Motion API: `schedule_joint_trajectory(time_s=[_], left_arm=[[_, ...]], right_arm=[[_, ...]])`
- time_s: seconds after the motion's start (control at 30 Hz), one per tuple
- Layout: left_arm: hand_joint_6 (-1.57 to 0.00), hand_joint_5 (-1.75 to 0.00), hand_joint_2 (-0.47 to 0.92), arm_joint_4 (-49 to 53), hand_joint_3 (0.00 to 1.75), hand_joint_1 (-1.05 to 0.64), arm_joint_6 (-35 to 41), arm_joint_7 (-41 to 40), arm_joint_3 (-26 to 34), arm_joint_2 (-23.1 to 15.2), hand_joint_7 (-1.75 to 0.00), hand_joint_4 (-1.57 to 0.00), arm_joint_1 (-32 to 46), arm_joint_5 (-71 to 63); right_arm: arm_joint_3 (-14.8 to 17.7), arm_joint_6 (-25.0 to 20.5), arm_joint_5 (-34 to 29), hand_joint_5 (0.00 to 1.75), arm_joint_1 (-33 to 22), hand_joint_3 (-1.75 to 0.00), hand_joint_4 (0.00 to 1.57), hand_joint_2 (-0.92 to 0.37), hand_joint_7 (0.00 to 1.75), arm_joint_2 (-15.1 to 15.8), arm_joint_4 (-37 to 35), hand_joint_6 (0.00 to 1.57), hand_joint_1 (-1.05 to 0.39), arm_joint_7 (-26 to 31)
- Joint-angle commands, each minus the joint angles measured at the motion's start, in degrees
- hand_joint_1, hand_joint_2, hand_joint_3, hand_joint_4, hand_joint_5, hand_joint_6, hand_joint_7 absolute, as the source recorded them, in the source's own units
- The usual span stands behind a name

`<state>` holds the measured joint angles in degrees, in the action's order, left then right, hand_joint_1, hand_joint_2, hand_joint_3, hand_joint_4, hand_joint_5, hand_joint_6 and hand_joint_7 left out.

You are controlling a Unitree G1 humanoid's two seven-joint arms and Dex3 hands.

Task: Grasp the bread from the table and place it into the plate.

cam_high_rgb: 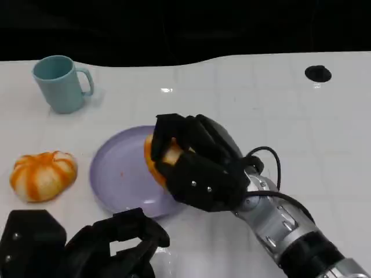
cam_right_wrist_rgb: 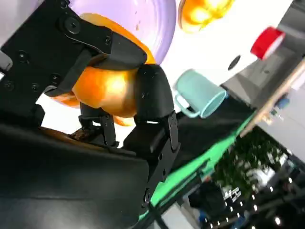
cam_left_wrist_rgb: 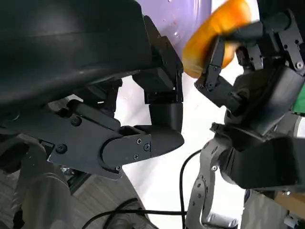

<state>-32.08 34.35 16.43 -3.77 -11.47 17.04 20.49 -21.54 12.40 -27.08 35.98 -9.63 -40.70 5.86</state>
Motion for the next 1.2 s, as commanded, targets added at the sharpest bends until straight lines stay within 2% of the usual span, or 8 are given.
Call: schedule_joint_trajectory(time_s=[0.03,0.07,0.13,0.27,0.43,0.63,0.8,1.2], left_arm=[[-0.64,-1.75,0.86,-0.3,0.67,-0.37,-0.8,-0.2,0.2,-0.4,-1.44,-0.68,0.6,-0.3],[-0.64,-1.75,0.86,-0.4,0.67,-0.37,-0.8,-0.3,0.2,-0.4,-1.44,-0.69,0.7,-0.3],[-0.64,-1.75,0.85,-0.5,0.68,-0.38,-0.8,-0.3,0.1,-0.5,-1.44,-0.69,0.7,-0.4],[-0.64,-1.75,0.85,-0.6,0.69,-0.38,-0.8,-0.2,0.1,-0.7,-1.44,-0.68,0.8,-0.5],[-0.64,-1.75,0.85,-0.5,0.70,-0.38,-0.9,-0.1,0.1,-0.9,-1.44,-0.68,0.8,-0.6],[-0.64,-1.75,0.84,-0.3,0.71,-0.38,-0.6,-0.3,0.2,-0.7,-1.44,-0.68,0.5,-0.5],[-0.64,-1.75,0.83,-0.1,0.72,-0.38,-0.6,-0.2,0.3,-0.7,-1.44,-0.68,0.4,-0.4],[-0.63,-1.75,0.80,-0.2,0.77,-0.38,-0.1,-0.2,0.4,-0.8,-1.44,-0.67,0.1,-0.3]], right_arm=[[-0.5,-3.4,0.9,1.02,1.4,-0.50,0.55,-0.73,0.43,0.4,0.9,0.71,-0.23,-4.1],[-0.9,-3.8,0.4,0.74,1.3,-0.33,0.53,-0.81,0.27,0.7,1.2,0.68,-0.29,-4.6],[-1.8,-4.6,-0.5,0.46,1.3,-0.19,0.46,-0.89,0.10,1.5,1.9,0.61,-0.37,-6.1],[-3.3,-6.4,-1.4,0.28,1.6,-0.19,0.27,-0.92,0.01,2.9,3.4,0.43,-0.48,-9.4],[-5.5,-10.6,-3.6,0.22,2.0,-0.25,0.18,-0.92,0.00,4.7,7.0,0.23,-0.58,-13.5],[-7.7,-11.7,-6.7,0.27,2.5,-0.27,0.28,-0.92,0.00,6.5,9.6,0.10,-0.66,-14.8],[-8.8,-10.9,-8.0,0.37,2.5,-0.24,0.50,-0.92,0.01,7.4,11.0,0.10,-0.66,-14.7],[-8.7,-7.9,-6.9,0.33,2.1,-0.16,0.73,-0.92,0.05,7.9,12.8,0.22,-0.61,-14.8]])
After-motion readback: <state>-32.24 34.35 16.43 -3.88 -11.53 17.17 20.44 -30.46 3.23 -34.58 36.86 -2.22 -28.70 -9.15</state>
